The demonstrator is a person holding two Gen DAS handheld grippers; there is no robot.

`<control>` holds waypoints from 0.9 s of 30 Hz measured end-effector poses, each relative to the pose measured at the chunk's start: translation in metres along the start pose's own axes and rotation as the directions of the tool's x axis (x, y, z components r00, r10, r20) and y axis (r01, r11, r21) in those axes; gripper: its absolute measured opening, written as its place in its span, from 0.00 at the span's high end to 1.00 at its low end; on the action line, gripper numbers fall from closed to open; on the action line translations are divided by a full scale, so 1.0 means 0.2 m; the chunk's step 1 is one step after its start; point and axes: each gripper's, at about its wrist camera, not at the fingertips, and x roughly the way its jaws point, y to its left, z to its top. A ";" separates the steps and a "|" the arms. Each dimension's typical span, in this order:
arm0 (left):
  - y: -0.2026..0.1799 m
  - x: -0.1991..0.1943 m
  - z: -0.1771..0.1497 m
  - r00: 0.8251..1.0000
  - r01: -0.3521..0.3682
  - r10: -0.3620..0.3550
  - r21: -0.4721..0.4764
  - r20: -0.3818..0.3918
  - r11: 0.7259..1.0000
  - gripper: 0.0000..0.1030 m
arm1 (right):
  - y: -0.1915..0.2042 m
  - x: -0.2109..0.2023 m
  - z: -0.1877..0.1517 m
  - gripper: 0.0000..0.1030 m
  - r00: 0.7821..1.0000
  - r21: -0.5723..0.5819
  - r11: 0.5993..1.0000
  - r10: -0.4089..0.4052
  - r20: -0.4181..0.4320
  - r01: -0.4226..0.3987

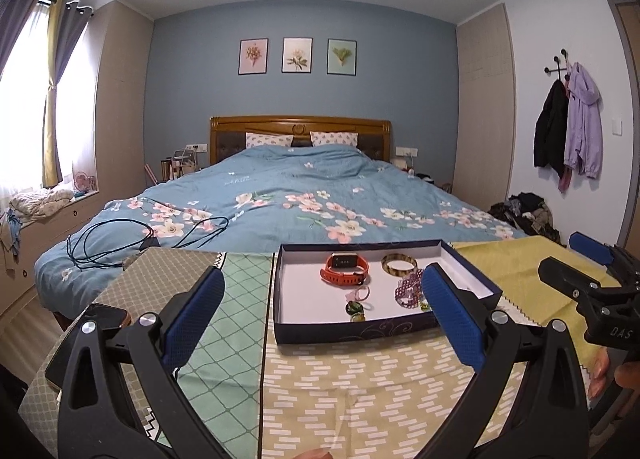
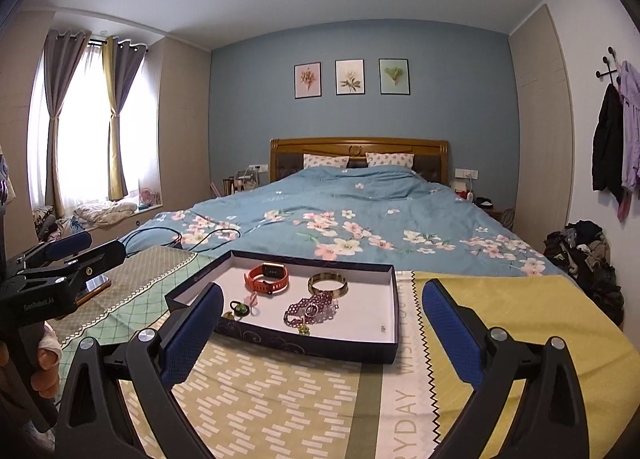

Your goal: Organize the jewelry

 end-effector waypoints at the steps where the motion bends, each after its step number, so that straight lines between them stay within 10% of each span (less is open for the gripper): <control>1: 0.00 -0.01 0.00 1.000 -0.003 0.003 -0.004 0.006 1.000 0.05 | 0.00 0.00 0.00 0.07 1.000 0.001 1.000 -0.002 0.002 0.002; 27: 0.00 -0.15 0.02 0.998 -0.009 0.011 -0.024 0.057 1.000 0.05 | 0.01 -0.06 -0.01 0.07 0.999 0.023 1.000 -0.013 0.039 0.013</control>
